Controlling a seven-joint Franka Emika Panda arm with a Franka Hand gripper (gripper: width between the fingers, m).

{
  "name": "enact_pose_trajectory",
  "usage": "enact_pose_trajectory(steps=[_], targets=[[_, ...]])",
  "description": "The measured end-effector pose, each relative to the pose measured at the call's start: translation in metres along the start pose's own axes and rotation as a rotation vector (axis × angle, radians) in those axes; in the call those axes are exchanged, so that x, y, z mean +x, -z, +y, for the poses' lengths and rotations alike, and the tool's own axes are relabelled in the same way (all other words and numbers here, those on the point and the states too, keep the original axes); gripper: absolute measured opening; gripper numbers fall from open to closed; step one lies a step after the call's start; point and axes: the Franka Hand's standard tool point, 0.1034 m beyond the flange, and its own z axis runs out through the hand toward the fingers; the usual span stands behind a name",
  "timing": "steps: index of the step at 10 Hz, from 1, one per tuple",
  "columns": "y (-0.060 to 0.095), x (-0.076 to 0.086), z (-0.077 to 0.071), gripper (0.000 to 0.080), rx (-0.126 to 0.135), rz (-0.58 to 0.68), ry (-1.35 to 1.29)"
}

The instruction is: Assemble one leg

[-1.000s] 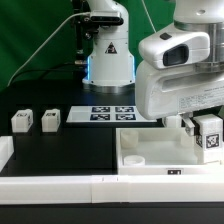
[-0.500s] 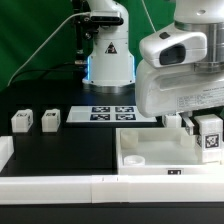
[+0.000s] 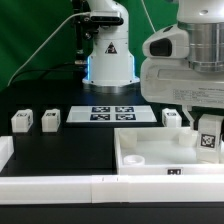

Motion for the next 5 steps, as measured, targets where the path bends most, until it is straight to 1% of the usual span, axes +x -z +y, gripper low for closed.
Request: enact_pose_trajectory(steps=[4,5], targets=[[-0.001,-0.0012,-0.0035,0.0294,0.017,-0.003,-0.426],[-0.002,-0.0006,-0.0046,0.0294,0.035,-0.004,-0.553]])
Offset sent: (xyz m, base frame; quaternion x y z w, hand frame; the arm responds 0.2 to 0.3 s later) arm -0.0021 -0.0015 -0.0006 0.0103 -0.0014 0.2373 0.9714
